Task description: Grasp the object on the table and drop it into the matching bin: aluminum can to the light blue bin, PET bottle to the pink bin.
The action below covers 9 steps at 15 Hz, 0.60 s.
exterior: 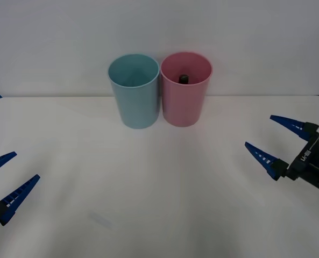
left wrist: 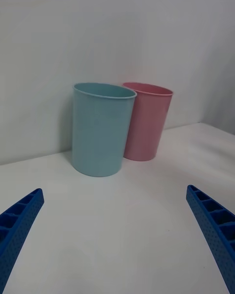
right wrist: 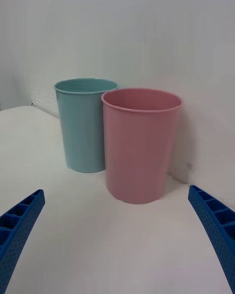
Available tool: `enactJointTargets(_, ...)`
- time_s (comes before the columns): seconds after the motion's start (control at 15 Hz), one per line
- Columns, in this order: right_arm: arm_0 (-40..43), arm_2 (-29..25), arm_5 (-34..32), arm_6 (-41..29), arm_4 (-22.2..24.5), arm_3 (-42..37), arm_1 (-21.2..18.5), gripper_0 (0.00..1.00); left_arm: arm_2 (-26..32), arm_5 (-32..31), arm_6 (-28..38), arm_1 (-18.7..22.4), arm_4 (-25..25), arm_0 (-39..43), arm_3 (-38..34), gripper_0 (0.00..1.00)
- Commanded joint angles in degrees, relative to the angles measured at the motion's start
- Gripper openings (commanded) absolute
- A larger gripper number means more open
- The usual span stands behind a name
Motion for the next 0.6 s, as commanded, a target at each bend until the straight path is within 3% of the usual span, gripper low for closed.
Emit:
enactJointTargets(0.07,2.86,-2.11,-1.48,1.52,0.05,0.01,1.92,1.00,0.00,0.00,0.00,0.00,0.00,0.00,0.00,1.00)
enactJointTargets(0.6,11.56,-7.56,-8.16,2.75,-1.44,-0.70,3.94,1.00,0.00,0.00,0.00,0.00,0.00,0.00,0.00,1.00)
